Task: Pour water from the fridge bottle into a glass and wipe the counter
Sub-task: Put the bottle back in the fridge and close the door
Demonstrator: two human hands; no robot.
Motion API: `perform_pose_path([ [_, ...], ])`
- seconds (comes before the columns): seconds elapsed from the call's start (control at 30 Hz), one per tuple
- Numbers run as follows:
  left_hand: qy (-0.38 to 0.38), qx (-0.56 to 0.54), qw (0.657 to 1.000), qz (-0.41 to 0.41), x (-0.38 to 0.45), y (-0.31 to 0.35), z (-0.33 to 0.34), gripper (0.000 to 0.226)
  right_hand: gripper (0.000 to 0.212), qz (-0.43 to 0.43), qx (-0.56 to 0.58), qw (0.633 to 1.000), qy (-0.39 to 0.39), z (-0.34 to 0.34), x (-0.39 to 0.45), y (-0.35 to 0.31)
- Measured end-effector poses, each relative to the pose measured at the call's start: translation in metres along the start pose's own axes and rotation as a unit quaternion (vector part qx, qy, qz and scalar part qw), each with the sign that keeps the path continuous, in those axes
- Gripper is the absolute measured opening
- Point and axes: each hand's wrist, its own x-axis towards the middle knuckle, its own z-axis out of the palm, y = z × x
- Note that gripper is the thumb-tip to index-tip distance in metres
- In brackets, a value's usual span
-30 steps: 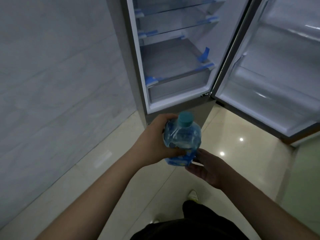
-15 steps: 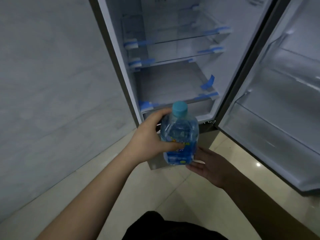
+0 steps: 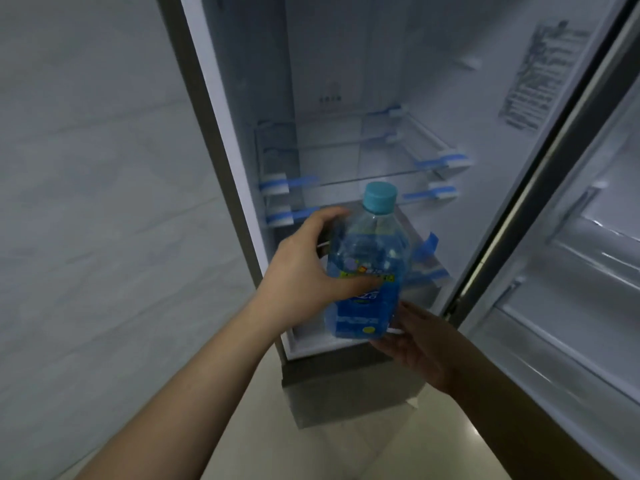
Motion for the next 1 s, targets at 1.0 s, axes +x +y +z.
perform_pose_path([
  [1.0, 0.105, -0.048, 0.993, 0.035, 0.242, 0.008, -0.026, 0.082, 0.037, -0.28, -0.309, 0.909, -0.023, 0.035, 0.152, -0.183],
])
